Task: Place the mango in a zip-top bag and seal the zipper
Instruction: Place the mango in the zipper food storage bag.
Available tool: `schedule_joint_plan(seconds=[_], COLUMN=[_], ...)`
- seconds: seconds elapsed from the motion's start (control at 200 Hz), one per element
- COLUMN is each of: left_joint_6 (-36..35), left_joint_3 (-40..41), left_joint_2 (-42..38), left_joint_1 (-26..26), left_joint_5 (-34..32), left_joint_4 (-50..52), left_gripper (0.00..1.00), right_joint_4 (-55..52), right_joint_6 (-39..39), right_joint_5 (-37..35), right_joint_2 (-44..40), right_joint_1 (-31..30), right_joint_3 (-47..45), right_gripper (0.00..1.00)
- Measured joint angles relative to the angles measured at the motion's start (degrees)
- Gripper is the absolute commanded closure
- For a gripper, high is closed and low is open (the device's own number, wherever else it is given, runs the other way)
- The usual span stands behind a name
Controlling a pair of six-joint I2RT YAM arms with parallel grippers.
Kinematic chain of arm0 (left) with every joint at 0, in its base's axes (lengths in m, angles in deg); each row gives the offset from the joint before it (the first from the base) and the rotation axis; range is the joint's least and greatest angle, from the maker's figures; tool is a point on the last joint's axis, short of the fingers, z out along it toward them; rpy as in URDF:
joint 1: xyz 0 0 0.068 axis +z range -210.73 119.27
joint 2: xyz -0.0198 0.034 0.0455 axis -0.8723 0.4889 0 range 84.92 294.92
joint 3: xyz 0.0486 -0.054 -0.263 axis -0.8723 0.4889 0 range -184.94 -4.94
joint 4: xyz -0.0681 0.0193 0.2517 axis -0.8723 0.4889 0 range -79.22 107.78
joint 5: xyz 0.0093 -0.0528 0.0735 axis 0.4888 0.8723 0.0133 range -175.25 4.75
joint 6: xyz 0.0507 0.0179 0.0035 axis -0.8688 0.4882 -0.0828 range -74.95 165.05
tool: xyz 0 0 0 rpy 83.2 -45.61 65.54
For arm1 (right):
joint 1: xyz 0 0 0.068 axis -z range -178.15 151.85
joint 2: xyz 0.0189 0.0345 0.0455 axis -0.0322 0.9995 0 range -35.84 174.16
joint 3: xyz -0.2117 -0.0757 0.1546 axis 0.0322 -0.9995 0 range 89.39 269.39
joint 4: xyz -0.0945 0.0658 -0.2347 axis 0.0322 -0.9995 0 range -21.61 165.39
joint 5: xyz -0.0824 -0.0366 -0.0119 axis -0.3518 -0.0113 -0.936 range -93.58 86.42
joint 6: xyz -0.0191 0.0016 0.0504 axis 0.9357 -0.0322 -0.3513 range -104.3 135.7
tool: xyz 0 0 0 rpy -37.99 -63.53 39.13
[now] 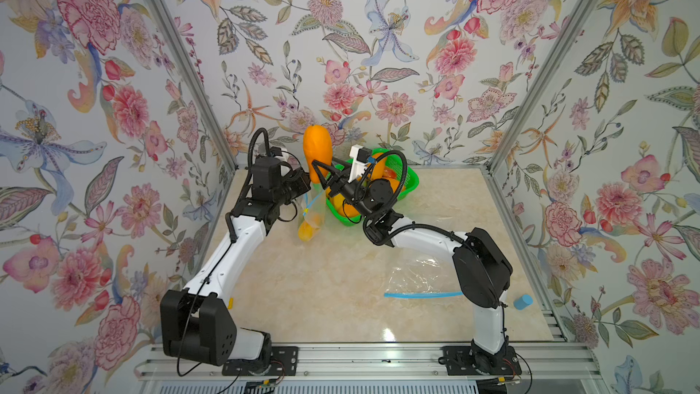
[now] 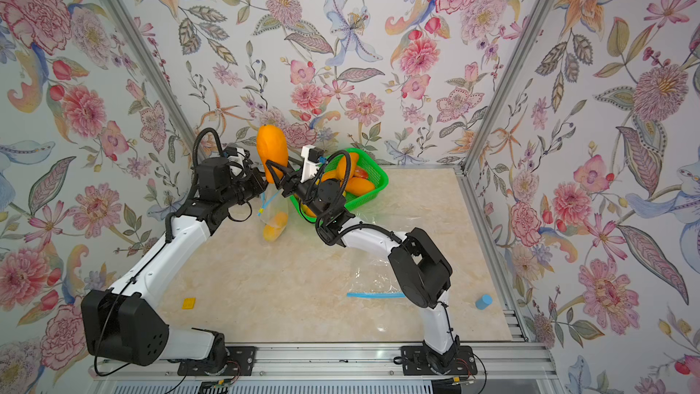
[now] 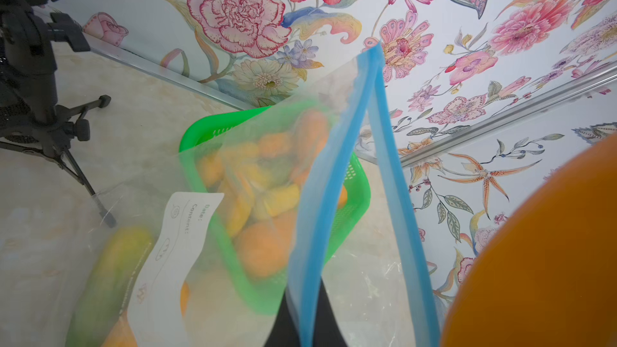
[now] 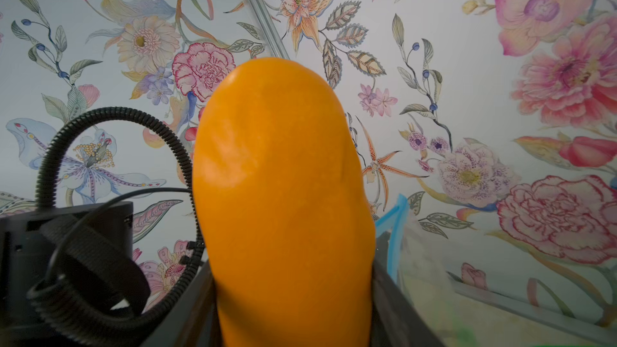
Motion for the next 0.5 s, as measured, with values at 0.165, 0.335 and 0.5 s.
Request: schedule_joint_plan(seconds=[0.165, 0.335, 0.5], left_joint_6=[0.31, 0.61, 0.63], left_joint_3=[0.0, 0.0, 0.0], left_joint_2=[-0.28, -1.46, -3.43], left_joint_1=[0.15, 1.16, 2.16], left_joint_5=[1.11, 2.01, 2.49], left_joint_4=[0.0, 0.04, 0.0], left_gripper=[1.0, 1.0, 1.0], right_joint_4=[0.09, 0.28, 0.59], right_joint_6=[0.33, 2.29, 4.72], right_joint_5=[-0.59, -0.72, 0.2], right_joint_2=[1.4, 1.53, 2.84], right_joint_1=[0.0, 0.11, 0.57], right_joint_3=[0.0, 0.0, 0.24], right_gripper=[0.9, 0.85, 0.66])
